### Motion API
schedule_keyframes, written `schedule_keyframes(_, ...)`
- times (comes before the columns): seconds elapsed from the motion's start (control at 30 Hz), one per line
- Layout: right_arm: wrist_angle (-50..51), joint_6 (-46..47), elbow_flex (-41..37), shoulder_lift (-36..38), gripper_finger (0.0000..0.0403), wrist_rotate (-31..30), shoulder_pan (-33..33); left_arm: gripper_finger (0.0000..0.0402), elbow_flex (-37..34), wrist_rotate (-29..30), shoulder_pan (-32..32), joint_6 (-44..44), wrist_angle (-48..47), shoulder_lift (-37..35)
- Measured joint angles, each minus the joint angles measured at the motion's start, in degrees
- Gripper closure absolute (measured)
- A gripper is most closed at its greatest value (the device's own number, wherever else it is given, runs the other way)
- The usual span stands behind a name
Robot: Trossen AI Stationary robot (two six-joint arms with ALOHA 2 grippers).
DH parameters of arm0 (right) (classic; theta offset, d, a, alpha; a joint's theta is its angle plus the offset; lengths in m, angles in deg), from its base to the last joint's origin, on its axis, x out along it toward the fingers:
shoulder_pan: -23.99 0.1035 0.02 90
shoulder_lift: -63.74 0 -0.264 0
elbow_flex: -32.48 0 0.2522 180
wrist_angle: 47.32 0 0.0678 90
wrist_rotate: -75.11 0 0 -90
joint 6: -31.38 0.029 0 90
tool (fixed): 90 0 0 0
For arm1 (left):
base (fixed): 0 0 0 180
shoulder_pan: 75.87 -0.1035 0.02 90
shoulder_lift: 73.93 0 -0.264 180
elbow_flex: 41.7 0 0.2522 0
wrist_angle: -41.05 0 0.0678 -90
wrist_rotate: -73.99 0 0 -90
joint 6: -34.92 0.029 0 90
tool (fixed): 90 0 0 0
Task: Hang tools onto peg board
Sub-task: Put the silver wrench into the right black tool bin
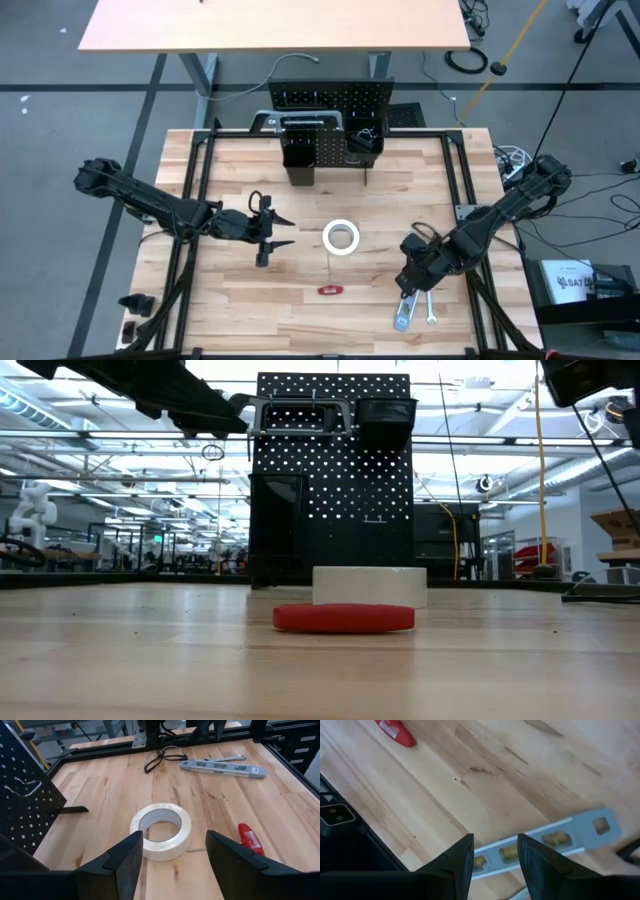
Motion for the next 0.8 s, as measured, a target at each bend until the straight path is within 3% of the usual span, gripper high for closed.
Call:
schedule_keyframes(0.4, 4.0, 11.2, 0.0, -3.8, 0.0257, 0.6, 6.5, 0.0181, 0.0, 0.1, 0.0, 0.0, 0.1, 0.0)
schedule_keyframes(0.8, 4.5, 12.3, 0.0, -11.7, 0.0257, 11.5, 7.7, 0.0181, 0.0, 0.4, 0.0, 0.0, 0.1, 0.0)
